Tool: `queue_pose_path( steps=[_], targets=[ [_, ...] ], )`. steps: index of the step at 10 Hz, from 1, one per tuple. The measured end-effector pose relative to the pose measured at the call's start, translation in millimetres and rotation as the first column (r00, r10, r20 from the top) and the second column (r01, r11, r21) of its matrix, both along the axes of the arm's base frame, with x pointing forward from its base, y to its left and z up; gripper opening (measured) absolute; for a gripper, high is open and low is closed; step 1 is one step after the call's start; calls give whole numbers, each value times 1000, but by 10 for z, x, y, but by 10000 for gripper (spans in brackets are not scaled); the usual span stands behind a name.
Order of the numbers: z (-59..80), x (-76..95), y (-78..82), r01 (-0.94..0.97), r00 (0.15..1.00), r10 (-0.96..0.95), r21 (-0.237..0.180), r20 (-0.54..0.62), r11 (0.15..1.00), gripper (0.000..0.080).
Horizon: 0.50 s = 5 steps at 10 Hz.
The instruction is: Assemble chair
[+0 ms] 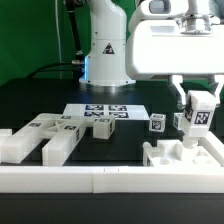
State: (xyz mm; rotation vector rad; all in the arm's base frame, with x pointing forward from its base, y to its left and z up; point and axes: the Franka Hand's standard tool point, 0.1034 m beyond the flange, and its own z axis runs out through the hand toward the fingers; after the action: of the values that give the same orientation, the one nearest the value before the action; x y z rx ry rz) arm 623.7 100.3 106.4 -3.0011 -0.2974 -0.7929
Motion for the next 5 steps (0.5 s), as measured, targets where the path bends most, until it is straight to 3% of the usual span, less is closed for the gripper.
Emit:
queue_pose_path(
  steps=[2,4,5],
  targets=[
    [-40,125,60,-5,1000,5,4,4,1000,291],
    [-61,105,205,2,1000,-2,20,0,1000,291],
    [-61,110,179,-8,1000,8,11,1,1000,291]
  ],
)
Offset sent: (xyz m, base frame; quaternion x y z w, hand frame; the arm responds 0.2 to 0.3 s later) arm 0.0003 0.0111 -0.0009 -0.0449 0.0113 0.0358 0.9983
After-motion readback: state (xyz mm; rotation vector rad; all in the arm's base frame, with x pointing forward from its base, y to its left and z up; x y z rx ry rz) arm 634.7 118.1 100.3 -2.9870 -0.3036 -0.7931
